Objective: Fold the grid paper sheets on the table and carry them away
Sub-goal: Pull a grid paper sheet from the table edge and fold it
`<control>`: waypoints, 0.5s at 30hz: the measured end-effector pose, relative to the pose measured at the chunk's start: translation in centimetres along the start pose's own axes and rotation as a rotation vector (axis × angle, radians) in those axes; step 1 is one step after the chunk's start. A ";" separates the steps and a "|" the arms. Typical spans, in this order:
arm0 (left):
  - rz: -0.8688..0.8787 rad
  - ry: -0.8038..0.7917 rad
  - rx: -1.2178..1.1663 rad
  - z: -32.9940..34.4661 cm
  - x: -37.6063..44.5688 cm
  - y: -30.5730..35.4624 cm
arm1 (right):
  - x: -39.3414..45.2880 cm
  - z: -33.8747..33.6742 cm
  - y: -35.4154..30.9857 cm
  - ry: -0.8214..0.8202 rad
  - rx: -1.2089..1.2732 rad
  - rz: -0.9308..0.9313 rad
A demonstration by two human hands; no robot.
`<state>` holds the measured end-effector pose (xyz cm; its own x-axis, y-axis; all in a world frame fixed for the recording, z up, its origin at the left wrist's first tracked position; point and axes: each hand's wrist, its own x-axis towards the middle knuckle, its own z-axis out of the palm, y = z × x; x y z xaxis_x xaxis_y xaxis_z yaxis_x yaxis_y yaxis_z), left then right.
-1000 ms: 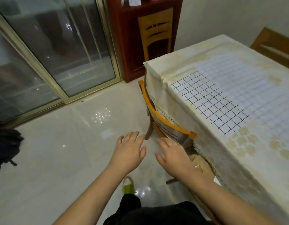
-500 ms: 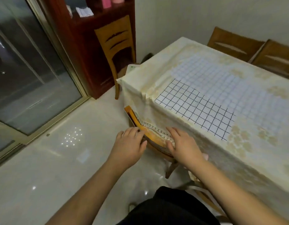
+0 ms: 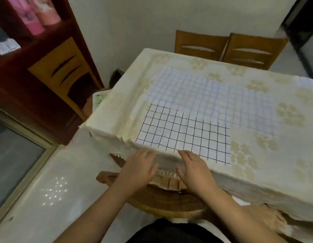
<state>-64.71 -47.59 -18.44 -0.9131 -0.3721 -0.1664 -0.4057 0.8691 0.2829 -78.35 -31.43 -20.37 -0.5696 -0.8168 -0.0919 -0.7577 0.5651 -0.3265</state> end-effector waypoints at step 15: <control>0.235 -0.223 0.006 3.0 17.0 -2.1 | 8.7 3.4 5.1 -0.036 0.102 0.301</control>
<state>-79.25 -54.81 -24.67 -0.9504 -0.0809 -0.3002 -0.1838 0.9250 0.3326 -86.11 -36.05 -26.07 -0.7504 -0.6192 -0.2313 -0.5198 0.7690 -0.3721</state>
